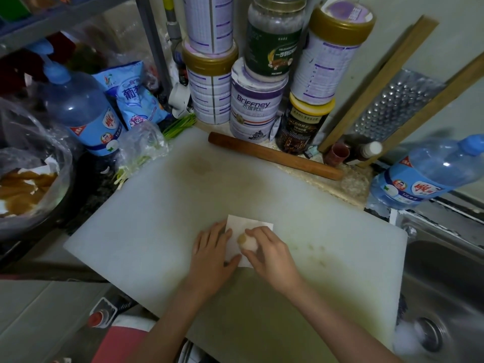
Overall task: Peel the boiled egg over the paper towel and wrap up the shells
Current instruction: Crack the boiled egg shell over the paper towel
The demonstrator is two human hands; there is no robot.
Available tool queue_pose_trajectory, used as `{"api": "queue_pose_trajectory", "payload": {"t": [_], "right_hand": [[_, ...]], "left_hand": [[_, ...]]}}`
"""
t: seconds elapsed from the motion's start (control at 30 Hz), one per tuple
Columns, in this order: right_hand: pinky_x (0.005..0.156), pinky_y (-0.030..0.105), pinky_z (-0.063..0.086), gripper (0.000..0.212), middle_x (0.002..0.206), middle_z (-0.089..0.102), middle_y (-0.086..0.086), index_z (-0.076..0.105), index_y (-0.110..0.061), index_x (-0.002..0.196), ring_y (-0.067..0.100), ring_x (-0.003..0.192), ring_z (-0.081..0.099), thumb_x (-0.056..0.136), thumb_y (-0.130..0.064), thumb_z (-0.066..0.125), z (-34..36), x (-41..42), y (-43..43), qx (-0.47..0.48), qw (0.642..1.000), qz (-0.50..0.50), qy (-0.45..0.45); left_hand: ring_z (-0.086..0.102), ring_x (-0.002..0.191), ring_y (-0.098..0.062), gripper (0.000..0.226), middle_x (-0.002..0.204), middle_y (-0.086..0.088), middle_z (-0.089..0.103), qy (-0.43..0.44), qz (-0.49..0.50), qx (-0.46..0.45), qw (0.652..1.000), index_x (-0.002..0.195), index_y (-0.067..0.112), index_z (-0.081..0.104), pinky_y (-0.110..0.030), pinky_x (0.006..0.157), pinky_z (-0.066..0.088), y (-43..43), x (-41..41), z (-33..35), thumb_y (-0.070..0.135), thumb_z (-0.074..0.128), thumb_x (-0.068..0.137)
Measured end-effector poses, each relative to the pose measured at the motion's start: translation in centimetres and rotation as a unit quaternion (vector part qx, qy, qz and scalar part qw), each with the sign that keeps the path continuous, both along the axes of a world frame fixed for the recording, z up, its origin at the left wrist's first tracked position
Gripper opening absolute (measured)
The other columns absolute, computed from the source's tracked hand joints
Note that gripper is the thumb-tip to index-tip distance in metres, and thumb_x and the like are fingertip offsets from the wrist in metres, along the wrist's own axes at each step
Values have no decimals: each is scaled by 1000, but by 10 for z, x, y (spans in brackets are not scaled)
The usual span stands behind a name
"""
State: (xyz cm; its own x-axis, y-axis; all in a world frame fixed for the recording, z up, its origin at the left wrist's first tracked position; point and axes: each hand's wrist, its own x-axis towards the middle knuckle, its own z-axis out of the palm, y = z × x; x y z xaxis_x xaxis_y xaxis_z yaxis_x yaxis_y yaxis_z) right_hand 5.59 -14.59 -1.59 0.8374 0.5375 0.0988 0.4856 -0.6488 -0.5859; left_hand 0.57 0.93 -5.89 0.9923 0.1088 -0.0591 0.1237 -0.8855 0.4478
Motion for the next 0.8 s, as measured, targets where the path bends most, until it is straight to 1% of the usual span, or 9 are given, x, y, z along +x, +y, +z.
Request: {"api": "queue_pose_trajectory", "payload": {"t": [0.1,0.2,0.27,0.37,0.43,0.5,0.57,0.7,0.8], "right_hand": [[80,29,51,32,104,65,8,63,-9,109,27,95,63,78,-15,70,3,1,-1,-17,1000,6,-16],[82,23,47,31,106,64,3,59,-13,109,16,95,60,81,-24,67,9,-2,3,51,998,-33,-9],[84,19,44,30,108,64,2,58,-14,109,13,97,58,81,-23,67,8,-5,5,73,997,-26,-1],[84,28,45,30,107,64,7,59,-9,105,25,100,59,78,-16,68,-2,-6,2,3,1000,8,9],[79,29,46,30,100,65,7,59,-10,101,27,96,59,75,-17,72,-5,-5,-1,-21,1000,3,2],[78,24,44,31,96,65,4,58,-12,99,22,94,57,73,-21,73,-5,-3,-1,4,1000,-5,-9],[79,20,41,30,99,64,2,57,-12,102,17,96,54,77,-24,70,-5,-2,1,38,999,-20,-1],[75,23,39,29,97,64,9,57,-7,99,26,95,57,78,-22,71,-8,1,0,0,999,-30,13],[76,23,42,30,96,64,7,57,-9,99,22,95,56,76,-21,72,-7,1,3,19,999,-25,-1]], "left_hand": [[29,138,-23,60,150,-4,33,14,0,-6,1000,136,17,44,-39,114,18,1,0,-1,45,58,85],[22,141,-19,62,152,1,27,17,-2,-10,1000,141,20,36,-36,116,14,1,0,-1,47,53,87],[21,141,-18,63,153,2,25,21,-7,-15,1000,142,21,34,-37,116,13,1,0,-1,47,53,87],[25,140,-20,62,152,-1,28,19,-2,-9,1000,140,19,39,-35,115,14,1,1,0,46,55,87],[29,138,-23,61,149,-4,33,11,5,-14,1000,137,16,44,-38,114,17,0,0,1,45,59,85],[29,138,-23,61,149,-3,33,10,3,-15,1000,137,17,44,-38,114,17,0,-1,1,44,60,85],[29,138,-23,61,150,-2,33,12,2,-14,1000,138,18,42,-39,114,17,0,0,0,45,58,85],[26,139,-21,62,151,0,29,28,5,-7,1000,139,20,40,-35,114,13,-1,1,1,48,55,86],[24,139,-20,62,152,0,28,26,2,-16,1000,140,20,38,-35,115,14,-1,1,1,46,55,86]]}}
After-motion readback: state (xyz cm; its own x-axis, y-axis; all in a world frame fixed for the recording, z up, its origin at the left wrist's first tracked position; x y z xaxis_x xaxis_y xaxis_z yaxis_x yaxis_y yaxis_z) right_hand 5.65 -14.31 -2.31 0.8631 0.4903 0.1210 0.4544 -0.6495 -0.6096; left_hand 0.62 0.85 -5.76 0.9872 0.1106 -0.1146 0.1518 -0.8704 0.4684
